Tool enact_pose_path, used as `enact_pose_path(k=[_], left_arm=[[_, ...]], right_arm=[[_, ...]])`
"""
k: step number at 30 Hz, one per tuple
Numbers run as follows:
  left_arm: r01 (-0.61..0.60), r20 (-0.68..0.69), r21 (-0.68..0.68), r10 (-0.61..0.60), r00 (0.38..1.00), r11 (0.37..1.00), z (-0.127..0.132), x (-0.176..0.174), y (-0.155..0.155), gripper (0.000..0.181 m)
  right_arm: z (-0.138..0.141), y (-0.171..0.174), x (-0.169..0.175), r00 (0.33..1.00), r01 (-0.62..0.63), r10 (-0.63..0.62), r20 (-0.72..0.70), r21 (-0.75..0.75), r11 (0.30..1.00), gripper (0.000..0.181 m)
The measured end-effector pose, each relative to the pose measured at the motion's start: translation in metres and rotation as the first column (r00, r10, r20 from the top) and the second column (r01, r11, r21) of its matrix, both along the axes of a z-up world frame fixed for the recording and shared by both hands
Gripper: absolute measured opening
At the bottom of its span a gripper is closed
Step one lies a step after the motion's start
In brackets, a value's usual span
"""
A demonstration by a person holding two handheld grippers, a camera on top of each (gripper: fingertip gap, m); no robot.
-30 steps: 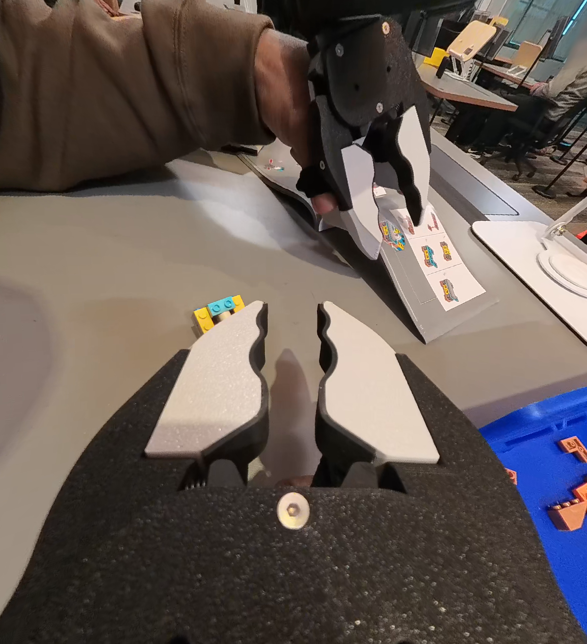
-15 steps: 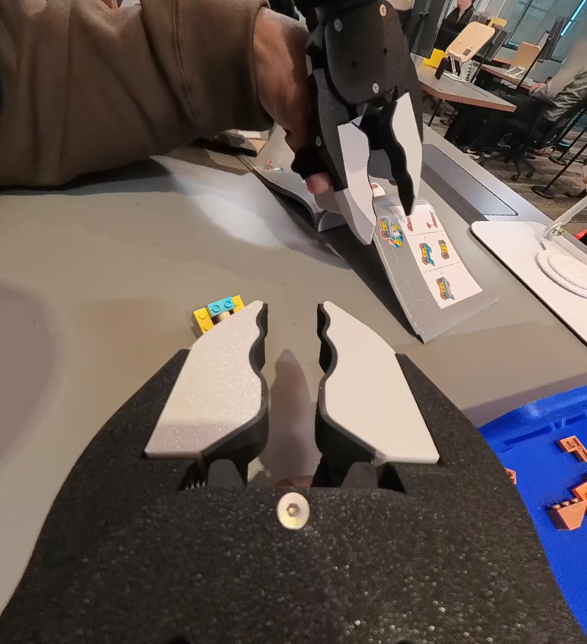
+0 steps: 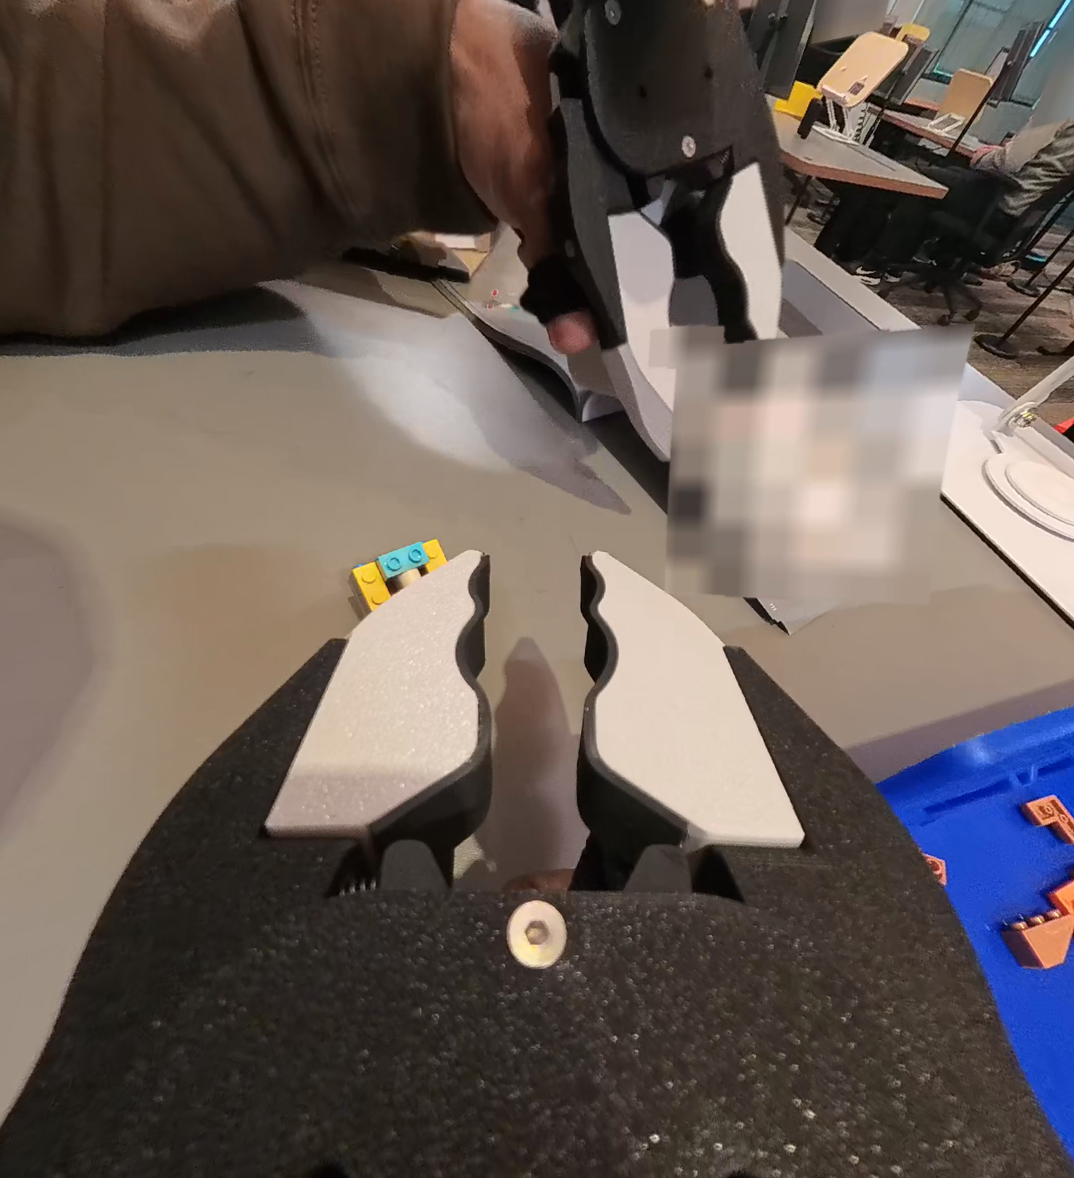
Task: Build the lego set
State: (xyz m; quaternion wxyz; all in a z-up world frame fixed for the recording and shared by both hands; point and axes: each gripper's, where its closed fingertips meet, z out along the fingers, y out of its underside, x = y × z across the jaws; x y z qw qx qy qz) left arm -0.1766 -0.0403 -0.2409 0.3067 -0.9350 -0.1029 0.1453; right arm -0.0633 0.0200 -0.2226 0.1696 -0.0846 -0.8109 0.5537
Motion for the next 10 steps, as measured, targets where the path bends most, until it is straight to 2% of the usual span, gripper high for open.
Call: enact_pose_path(k=[1, 4, 8, 10], left_arm=[[-0.002, -0.016, 0.009, 0.002, 1.000, 1.000, -0.001, -0.001, 0.008, 0.052], [-0.063, -0.085, -0.014, 0.061, 0.994, 0.998, -0.009, -0.014, 0.024, 0.055], [-0.055, -0.031, -0.154, 0.050, 0.998, 0.987, -0.034, -0.007, 0.020, 0.055], [-0.039, 0.020, -0.171, 0.043, 0.999, 0.984, -0.039, 0.000, 0.015, 0.053]], right_arm=[[0.000, 0.000, 0.000, 1.000, 0.000, 0.000, 0.000, 0.001, 1.000, 0.027], [0.000, 0.000, 0.000, 1.000, 0.000, 0.000, -0.003, 0.002, 1.000, 0.027], [0.000, 0.000, 0.000, 1.000, 0.000, 0.000, -0.004, -0.002, 1.000, 0.027], [0.000, 0.000, 0.000, 1.000, 0.000, 0.000, -0.003, -0.003, 1.000, 0.027]])
